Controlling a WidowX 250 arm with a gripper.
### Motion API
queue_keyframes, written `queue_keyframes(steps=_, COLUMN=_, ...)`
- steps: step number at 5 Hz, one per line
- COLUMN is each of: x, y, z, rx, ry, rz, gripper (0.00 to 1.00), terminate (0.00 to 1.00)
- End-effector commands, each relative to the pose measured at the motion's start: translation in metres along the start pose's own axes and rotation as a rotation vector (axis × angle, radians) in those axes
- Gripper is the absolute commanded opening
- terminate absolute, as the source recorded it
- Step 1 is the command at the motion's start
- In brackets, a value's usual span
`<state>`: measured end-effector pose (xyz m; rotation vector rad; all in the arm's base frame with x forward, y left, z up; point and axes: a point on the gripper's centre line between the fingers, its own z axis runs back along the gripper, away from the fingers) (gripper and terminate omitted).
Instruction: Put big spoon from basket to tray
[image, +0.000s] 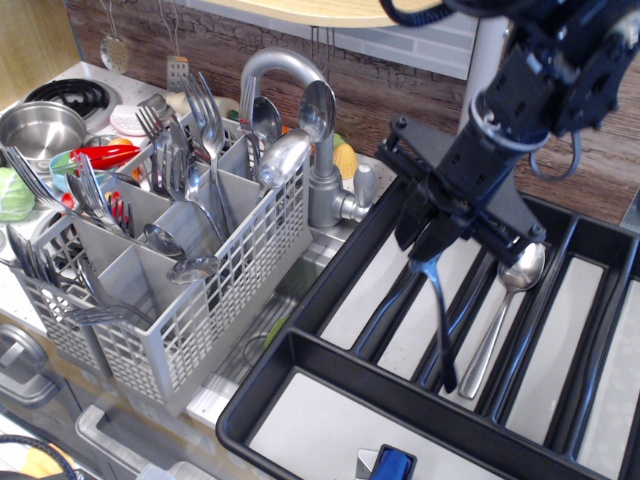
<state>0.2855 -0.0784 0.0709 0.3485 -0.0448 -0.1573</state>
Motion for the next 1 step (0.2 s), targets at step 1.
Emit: queue_keyframes(steps=1, x=0.0187, y=-0.0046, z=0.0006, rx=0.047, ry=-0.095, rz=0.047, gripper=0.00, terminate=1.00)
